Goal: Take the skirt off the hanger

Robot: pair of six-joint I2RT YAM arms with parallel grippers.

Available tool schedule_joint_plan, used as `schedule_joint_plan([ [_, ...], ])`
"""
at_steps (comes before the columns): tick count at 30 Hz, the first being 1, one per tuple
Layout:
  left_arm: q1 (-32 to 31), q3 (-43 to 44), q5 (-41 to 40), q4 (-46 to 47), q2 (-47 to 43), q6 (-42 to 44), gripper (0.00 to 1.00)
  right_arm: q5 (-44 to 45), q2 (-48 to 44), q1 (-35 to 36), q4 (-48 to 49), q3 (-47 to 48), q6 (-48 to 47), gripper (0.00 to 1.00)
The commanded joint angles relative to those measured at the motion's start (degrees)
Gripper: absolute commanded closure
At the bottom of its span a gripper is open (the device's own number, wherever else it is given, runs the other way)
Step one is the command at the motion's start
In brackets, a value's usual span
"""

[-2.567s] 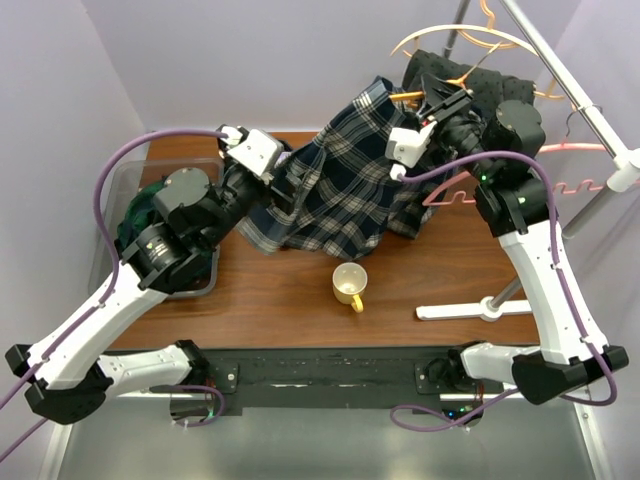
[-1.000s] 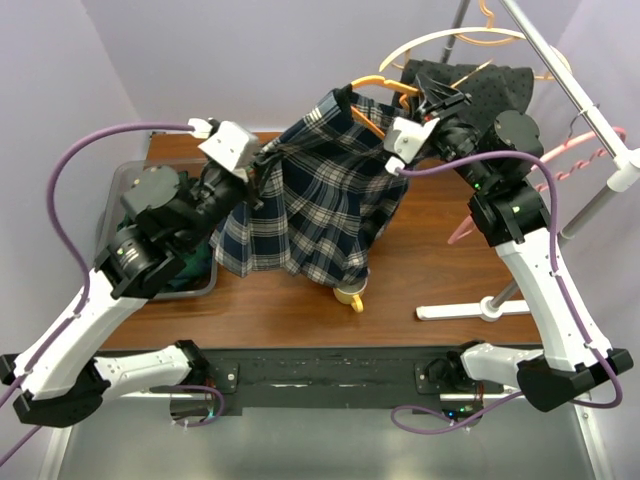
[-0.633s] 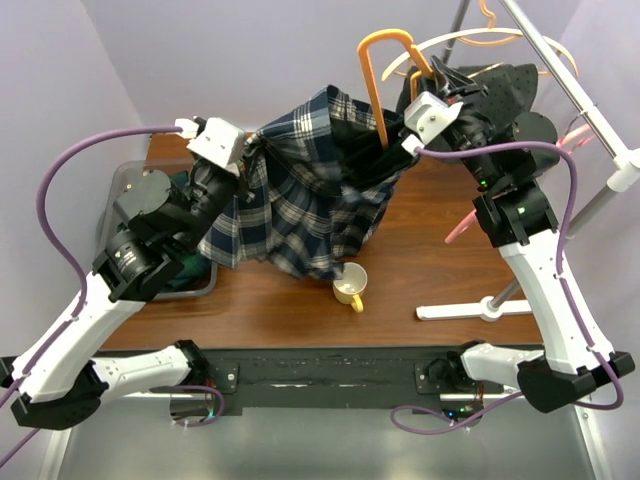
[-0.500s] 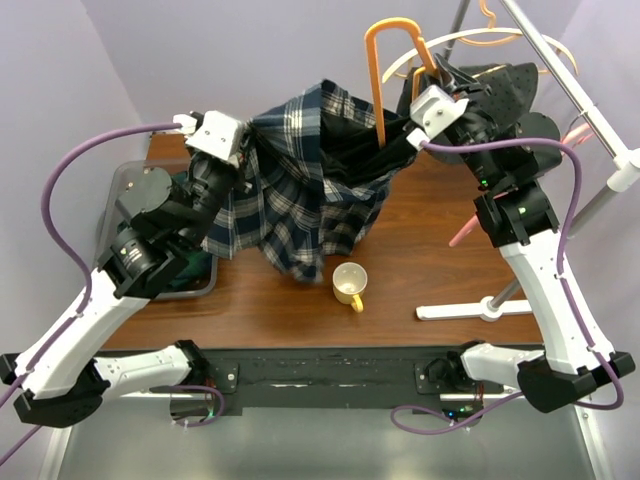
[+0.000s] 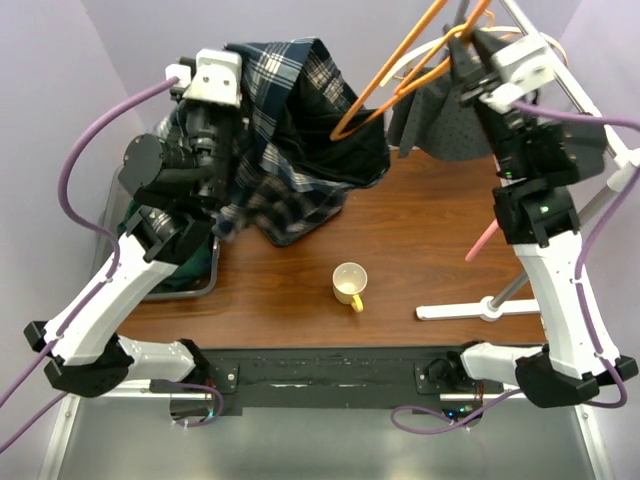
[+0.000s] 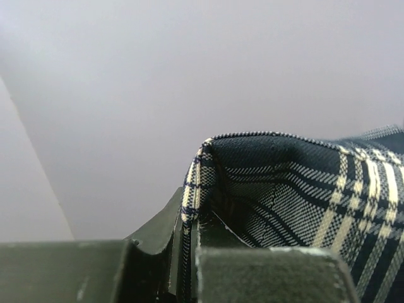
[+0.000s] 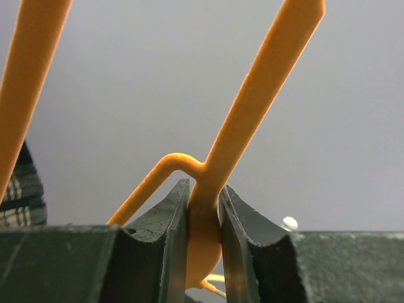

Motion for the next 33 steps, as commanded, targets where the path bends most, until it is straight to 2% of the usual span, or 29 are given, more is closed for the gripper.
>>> schedule_joint_plan([
  [1, 0.0, 6.8, -1.7, 11.2, 1.1, 6.7, 1.0, 4.0, 0.4, -0.3, 2.7, 6.7, 13.4, 1.0],
  [5, 0.0, 7.6, -3.5, 13.5, 1.8, 11.8, 1.0, 5.8, -1.0, -0.4, 4.4, 5.3, 16.3, 1.0],
  [9, 0.1, 6.2, -5.7, 20.0, 1.3, 17.7, 1.0, 5.6, -3.4, -0.4, 5.7, 2.6, 17.1, 1.0],
  [15, 2.0, 9.6, -7.8, 29.6, 5.9, 35.3, 1.0, 5.1, -5.2, -0.4, 5.2, 0.3, 17.7, 1.0],
  [17, 7.8, 9.9, -7.8, 29.9, 6.8, 37.3, 1.0, 4.7, -6.0, -0.4, 5.1, -0.4, 18.2, 1.0],
  [19, 14.7, 9.6, -8.0, 26.5, 7.6, 33.4, 1.0, 3.7, -6.8, -0.4, 5.1, -1.7, 18.7, 1.0],
  [23, 23.9, 4.5, -8.3, 23.1, 6.8, 29.1, 1.0, 3.3, -8.7, -0.3, 4.9, -3.5, 18.6, 1.0],
  [27, 31.1, -1.3, -11.1, 26.7, 6.1, 33.8, 1.0, 2.9, -9.8, -0.4, 4.4, -5.3, 17.2, 1.0],
  [31, 39.4, -2.5, -12.2, 26.4, 6.0, 36.9, 1.0, 3.3, -10.6, -0.3, 4.8, -6.5, 16.2, 1.0],
  [33, 41.6, -2.5, -13.4, 27.7, 6.1, 37.5, 1.0, 3.6, -11.1, -0.4, 4.8, -6.9, 16.0, 1.0],
])
